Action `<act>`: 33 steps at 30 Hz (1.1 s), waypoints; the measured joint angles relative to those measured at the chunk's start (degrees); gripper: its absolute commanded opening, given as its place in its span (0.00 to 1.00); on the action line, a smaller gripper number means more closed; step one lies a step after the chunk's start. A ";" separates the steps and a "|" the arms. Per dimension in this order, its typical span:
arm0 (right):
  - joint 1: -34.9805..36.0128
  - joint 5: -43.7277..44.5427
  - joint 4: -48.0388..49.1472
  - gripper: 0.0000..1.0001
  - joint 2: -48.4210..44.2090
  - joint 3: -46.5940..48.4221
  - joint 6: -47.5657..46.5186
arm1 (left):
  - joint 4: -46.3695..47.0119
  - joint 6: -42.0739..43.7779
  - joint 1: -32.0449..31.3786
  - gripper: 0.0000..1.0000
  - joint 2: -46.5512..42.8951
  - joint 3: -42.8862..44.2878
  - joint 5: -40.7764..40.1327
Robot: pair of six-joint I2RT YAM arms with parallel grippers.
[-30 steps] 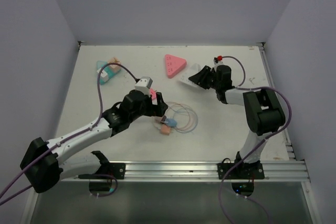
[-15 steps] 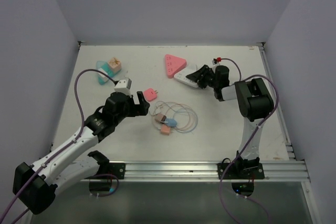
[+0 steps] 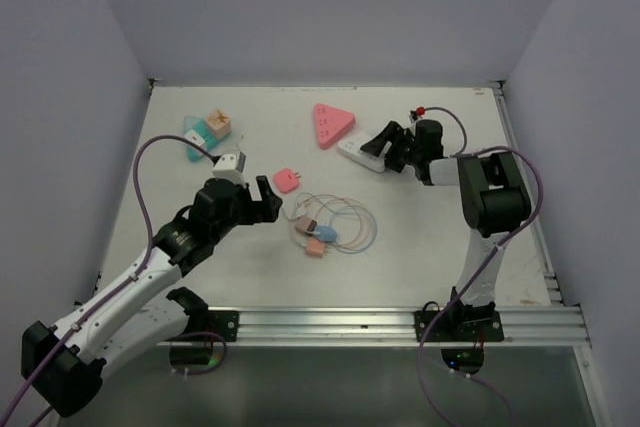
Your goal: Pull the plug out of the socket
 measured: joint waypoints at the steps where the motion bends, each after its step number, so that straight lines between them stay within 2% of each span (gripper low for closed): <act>1: -0.02 0.76 -2.49 0.77 -0.59 0.57 -1.49 | -0.11 0.02 0.00 1.00 -0.15 0.00 -0.02; 8: -0.76 7.72 -17.40 0.75 -5.18 2.71 -10.45 | -0.33 0.02 0.09 1.00 -0.68 0.00 -0.11; 12: -1.11 9.66 -21.09 0.65 -5.40 4.22 -12.98 | -0.33 0.04 0.09 1.00 -0.66 0.00 -0.20; 13: -1.14 9.68 -21.73 0.59 -5.40 4.55 -13.27 | -0.33 0.04 0.09 1.00 -0.66 0.00 -0.24; 18: -1.01 9.42 -22.75 0.48 -4.70 7.26 -13.84 | -0.33 0.04 0.09 1.00 -0.61 0.00 -0.35; 27: 1.68 8.59 -21.88 0.41 -0.11 13.38 -12.70 | -0.33 0.04 0.11 1.00 0.83 0.00 -1.07; 33: 3.32 8.39 -19.76 0.41 1.53 14.32 -9.60 | -0.31 -0.04 0.22 1.00 2.80 0.22 -1.66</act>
